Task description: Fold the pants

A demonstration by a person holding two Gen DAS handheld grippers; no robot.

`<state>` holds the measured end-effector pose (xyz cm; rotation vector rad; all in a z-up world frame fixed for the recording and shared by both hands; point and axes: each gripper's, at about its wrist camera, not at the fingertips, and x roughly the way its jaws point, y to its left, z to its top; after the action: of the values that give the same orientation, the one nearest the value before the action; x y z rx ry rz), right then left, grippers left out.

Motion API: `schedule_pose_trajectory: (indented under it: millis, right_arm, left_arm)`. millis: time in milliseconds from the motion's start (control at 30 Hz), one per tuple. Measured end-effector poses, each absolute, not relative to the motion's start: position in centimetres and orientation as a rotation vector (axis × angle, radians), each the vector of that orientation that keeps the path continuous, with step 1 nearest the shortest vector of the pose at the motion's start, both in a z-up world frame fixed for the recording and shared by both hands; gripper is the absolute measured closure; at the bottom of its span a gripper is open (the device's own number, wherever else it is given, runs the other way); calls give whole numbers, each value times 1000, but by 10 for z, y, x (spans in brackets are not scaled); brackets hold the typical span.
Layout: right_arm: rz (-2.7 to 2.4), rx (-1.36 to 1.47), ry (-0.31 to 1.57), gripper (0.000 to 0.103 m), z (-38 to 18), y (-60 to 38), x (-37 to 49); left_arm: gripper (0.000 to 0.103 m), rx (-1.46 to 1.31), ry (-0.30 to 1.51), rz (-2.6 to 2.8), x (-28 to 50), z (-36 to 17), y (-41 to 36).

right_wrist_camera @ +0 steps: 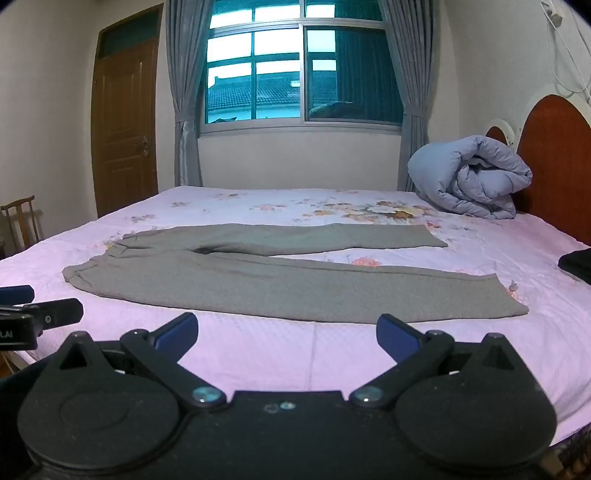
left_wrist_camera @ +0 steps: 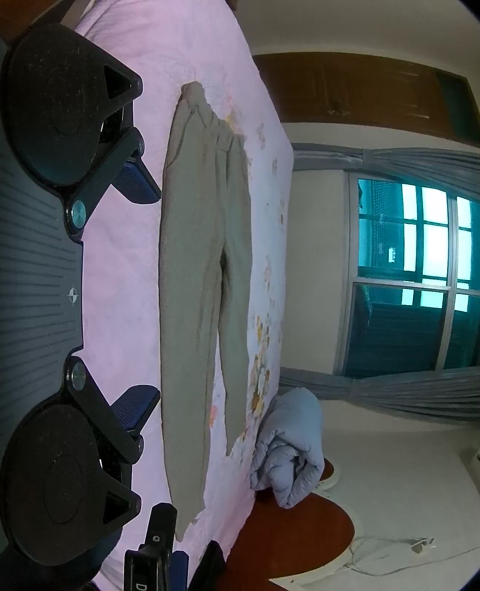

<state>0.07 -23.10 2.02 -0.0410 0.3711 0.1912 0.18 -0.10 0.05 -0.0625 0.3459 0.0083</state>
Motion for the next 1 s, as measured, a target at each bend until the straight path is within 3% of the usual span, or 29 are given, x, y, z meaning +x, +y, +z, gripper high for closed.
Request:
schedule_pose_trajectory:
  millis: [1000]
  right_arm:
    - [188, -43, 377, 6, 18, -238, 2]
  left_arm:
    - [0, -59, 349, 9, 3, -1, 0]
